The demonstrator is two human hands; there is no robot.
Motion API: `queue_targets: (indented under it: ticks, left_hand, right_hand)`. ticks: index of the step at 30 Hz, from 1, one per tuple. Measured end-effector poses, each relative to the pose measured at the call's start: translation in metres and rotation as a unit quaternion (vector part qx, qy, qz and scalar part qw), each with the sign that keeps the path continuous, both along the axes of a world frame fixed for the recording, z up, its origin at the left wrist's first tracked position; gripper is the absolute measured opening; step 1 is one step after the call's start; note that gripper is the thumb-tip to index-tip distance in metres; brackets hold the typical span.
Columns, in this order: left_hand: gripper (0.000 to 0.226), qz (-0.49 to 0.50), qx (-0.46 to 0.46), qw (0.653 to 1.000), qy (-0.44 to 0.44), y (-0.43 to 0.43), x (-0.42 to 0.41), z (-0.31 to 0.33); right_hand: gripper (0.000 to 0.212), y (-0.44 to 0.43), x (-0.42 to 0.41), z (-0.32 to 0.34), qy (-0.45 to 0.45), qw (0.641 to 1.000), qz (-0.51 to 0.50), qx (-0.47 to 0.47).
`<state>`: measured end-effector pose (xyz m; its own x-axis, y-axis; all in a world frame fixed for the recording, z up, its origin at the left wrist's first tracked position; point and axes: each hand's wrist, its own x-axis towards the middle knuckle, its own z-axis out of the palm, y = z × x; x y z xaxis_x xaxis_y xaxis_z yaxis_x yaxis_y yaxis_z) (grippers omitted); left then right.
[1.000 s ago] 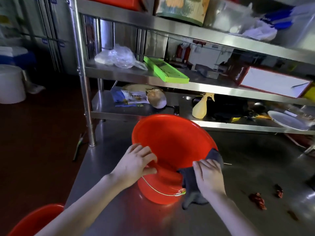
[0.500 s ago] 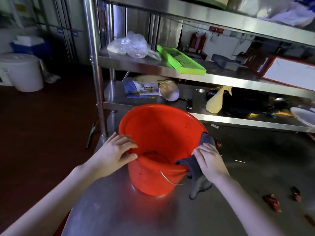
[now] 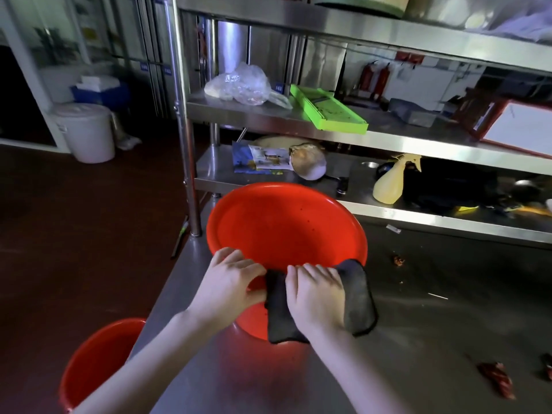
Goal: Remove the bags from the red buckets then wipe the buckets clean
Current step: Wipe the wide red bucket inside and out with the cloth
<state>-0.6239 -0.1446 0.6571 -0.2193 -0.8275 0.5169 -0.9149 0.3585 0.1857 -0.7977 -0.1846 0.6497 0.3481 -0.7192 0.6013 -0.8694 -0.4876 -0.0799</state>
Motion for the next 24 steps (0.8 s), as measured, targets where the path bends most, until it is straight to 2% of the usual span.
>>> queue_targets:
  ticks: [5, 8, 11, 15, 18, 21, 24]
  left_hand:
    - [0.044, 0.014, 0.054, 0.997, -0.049, -0.006, 0.052, 0.015]
    - [0.036, -0.001, 0.099, 0.994, -0.054, -0.005, 0.07, 0.015]
    - [0.028, -0.016, 0.06, 0.996, -0.057, -0.01, 0.055, 0.015]
    - [0.03, -0.002, 0.045, 0.999, 0.0, -0.009, 0.046, 0.015]
    - [0.041, -0.008, 0.027, 1.0, -0.003, 0.001, 0.025, 0.011]
    - [0.045, -0.016, 0.009, 1.0, 0.014, 0.012, 0.009, 0.005]
    - [0.047, 0.004, 0.022, 1.0, 0.0, 0.019, 0.037, 0.006]
  right_hand:
    - [0.044, -0.038, -0.052, 0.008, 0.032, 0.994, 0.103, 0.022]
    - [0.05, -0.07, -0.083, 0.013, 0.039, 0.989, 0.117, 0.081]
    - [0.04, -0.087, -0.093, 0.016, 0.032, 0.987, 0.097, 0.121]
    - [0.044, -0.057, -0.069, 0.01, -0.021, 0.998, 0.022, 0.057]
    - [0.041, -0.011, -0.027, 0.001, -0.014, 1.0, -0.009, 0.026]
    - [0.038, 0.006, -0.003, 0.0, 0.002, 1.0, 0.019, 0.009]
    - [0.041, -0.013, -0.021, 0.006, 0.029, 0.996, 0.079, 0.019]
